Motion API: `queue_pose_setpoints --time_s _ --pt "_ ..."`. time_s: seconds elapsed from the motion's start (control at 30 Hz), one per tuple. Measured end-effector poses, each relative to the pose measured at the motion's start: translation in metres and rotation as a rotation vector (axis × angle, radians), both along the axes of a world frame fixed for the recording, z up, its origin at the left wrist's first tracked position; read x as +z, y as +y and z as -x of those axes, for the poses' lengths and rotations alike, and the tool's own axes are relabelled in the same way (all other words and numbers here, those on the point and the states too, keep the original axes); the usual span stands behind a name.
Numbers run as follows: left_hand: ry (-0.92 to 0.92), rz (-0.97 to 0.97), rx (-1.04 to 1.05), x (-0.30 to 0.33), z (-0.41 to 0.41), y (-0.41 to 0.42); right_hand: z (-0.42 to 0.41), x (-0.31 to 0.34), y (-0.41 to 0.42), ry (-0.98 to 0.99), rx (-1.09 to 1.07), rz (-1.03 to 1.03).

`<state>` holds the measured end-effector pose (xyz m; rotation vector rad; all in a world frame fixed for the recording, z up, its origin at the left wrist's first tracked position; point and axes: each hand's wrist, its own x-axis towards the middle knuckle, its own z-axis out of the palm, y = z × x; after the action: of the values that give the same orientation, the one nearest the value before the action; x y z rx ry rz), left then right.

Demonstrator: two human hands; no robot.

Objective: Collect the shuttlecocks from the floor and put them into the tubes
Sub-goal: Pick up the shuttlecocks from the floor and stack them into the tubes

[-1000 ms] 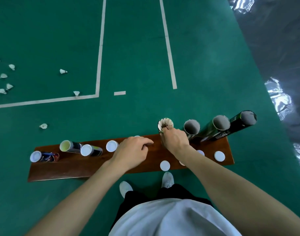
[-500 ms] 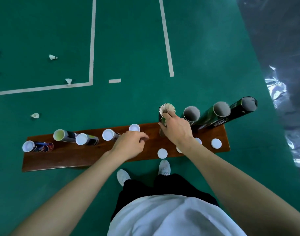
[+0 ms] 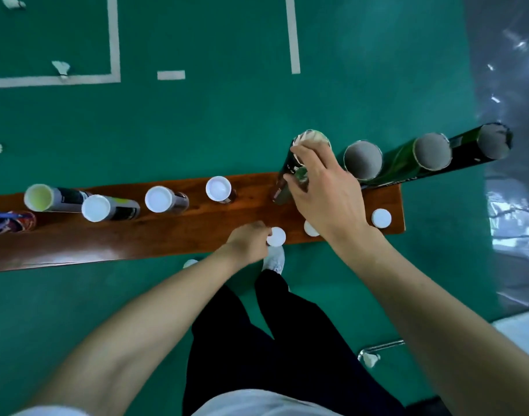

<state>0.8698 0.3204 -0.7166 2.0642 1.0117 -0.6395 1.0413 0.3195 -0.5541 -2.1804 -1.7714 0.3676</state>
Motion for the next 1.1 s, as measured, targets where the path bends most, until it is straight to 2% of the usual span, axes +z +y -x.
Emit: queue_pose_setpoints --time_s 0.27,0.43,0.7,0.83,0.97,1.1 --pt "0.092 -0.187 -0.4 -0.065 -0.04 -0.014 0.0 -0.006 -0.011 0.086 -0.074 -0.074" --pt "0.137 -0.194 -0.479 -0.1 -0.047 -0.021 -0.004 -0.004 -0.017 0.151 -0.118 -0.155" --pt "0.126 -0.23 -0.379 -0.116 -0.046 -0.022 -0.009 0.007 -0.024 0.16 -0.172 -0.221" --pt "0.067 -0.136 -0.144 -0.103 -0.038 -0.017 -0.011 0.009 -0.029 0.185 -0.177 -0.234" --pt "-0.08 -0.008 0.096 -0.055 -0.02 -0.019 -0.012 0.014 -0.038 0.264 -0.218 -0.248" --pt "-0.342 0.083 0.271 0.027 0.008 -0.027 -0.008 0.015 -0.051 0.332 -0.243 -0.265"
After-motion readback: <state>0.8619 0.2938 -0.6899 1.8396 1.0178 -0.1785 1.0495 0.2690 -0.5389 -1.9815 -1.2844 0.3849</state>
